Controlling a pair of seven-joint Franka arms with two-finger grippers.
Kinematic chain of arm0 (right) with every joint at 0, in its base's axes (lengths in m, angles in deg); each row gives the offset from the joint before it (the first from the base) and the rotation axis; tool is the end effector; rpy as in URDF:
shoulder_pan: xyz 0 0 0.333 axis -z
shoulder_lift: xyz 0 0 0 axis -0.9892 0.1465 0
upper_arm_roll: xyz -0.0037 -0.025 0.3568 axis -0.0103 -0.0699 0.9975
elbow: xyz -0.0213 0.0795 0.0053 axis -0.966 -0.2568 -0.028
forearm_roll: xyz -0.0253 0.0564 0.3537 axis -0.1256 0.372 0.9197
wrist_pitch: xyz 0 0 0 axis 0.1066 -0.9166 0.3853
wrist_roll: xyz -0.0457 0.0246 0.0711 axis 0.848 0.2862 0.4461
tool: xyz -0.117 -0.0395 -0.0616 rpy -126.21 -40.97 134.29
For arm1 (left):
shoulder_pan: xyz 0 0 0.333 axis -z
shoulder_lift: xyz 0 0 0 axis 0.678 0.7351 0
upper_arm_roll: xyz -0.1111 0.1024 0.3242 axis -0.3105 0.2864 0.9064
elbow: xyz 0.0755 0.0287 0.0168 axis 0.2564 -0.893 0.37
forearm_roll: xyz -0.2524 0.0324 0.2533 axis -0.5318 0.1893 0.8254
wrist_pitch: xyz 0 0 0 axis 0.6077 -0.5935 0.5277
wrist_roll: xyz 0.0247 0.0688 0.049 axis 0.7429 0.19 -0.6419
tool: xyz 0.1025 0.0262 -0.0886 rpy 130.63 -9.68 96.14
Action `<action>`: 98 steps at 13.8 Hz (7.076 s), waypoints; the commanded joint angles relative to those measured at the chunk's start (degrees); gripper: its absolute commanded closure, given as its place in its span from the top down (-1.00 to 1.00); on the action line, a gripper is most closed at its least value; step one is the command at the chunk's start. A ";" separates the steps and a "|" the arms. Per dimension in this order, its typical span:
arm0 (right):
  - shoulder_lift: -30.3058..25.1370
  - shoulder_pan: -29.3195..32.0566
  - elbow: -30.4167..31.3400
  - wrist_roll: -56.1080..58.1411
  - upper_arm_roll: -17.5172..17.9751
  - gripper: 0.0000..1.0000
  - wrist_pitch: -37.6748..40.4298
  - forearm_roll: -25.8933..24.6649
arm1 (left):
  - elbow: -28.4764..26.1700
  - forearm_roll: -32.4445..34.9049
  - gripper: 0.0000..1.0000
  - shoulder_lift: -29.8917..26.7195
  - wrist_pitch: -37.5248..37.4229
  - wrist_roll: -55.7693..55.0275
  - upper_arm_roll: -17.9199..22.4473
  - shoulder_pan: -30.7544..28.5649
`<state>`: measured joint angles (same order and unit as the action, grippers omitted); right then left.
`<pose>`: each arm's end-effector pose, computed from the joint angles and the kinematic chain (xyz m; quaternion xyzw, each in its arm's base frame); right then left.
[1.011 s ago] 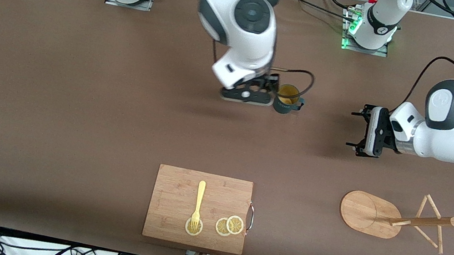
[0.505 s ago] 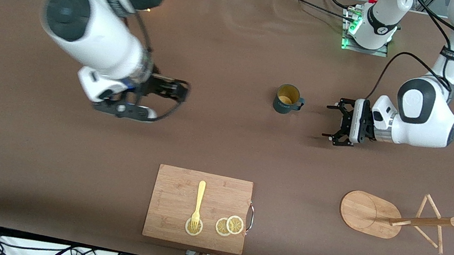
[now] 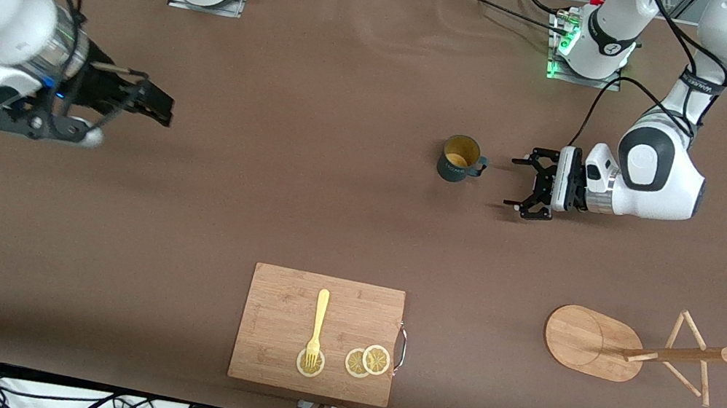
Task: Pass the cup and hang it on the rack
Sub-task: 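Withdraw the right gripper while the left gripper moves toward the mug handle, then close the left gripper on the teal mug's handle, then lift the mug by its handle with the left gripper toward the rack, then hang the mug handle onto a rack peg and open the left gripper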
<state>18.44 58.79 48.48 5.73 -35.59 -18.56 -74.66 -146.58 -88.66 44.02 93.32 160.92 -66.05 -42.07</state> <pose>0.5736 0.1469 0.6013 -0.9980 0.0035 0.0518 0.0371 0.4672 -0.1104 0.2357 0.6618 -0.6140 0.2047 0.3783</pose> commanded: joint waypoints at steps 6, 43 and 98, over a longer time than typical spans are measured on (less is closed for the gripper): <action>-10.61 -0.68 14.12 11.40 -6.14 1.00 -3.55 -5.18 | -0.26 -9.44 1.00 6.63 4.13 11.79 -1.51 1.93; -7.89 17.43 8.05 13.33 10.11 1.00 -4.52 -6.15 | 4.29 -11.41 -1.00 -1.53 -12.63 -36.13 -2.13 -8.77; -7.89 17.34 8.14 12.89 10.11 1.00 -4.43 -6.33 | 29.19 -13.53 1.00 18.51 -47.63 -84.09 9.47 -32.60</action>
<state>10.37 76.03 57.70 18.33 -25.80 -23.63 -80.37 -116.89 -108.32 65.83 46.52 76.01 -56.95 -74.33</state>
